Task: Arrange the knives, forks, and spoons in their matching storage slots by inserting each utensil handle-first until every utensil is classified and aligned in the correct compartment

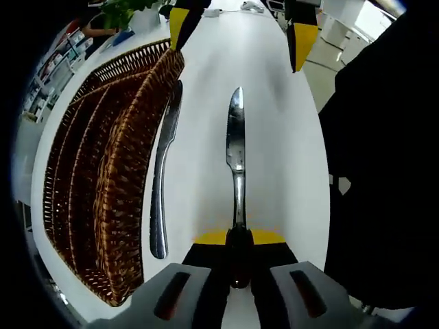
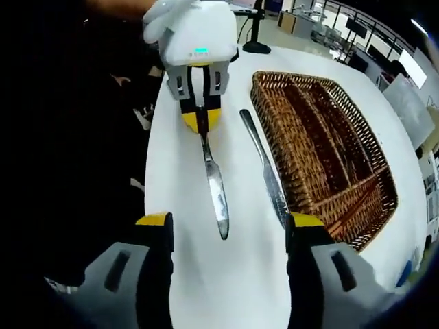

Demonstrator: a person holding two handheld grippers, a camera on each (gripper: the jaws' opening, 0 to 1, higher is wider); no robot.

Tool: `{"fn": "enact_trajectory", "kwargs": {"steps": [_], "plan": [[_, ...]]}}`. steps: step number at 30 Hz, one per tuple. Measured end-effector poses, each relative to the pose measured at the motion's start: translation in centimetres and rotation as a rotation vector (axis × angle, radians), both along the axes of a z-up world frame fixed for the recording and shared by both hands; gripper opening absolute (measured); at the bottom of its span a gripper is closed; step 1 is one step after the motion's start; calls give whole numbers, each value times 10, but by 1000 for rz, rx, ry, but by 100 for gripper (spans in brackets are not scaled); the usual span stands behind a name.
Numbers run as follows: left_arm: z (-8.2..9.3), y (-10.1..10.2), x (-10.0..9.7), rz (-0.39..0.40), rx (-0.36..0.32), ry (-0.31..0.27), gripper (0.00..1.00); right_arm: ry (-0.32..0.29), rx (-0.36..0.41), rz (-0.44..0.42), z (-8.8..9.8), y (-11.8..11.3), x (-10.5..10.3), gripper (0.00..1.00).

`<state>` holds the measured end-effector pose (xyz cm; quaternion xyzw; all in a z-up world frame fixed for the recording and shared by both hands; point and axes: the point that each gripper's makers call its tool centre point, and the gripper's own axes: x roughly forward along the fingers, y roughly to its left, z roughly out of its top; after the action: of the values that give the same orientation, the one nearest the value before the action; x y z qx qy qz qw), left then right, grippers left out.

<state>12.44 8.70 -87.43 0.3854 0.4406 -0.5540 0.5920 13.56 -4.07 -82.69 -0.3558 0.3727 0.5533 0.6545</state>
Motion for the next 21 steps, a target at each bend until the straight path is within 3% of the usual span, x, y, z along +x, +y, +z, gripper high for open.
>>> {"fn": "enact_trajectory", "kwargs": {"steps": [4,11,14,21], "plan": [[0,0,0,8,-14,-1,7,17,-27,10,-13,-1,2,58],[0,0,1,0,-10,-6,7,75,-64,47,-38,-4,-4,37],[0,1,1,1,-32,0,7,78,-78,61,-41,-5,-5,28],[0,0,1,3,-44,4,7,107,-82,67,-45,-2,-6,20]]}}
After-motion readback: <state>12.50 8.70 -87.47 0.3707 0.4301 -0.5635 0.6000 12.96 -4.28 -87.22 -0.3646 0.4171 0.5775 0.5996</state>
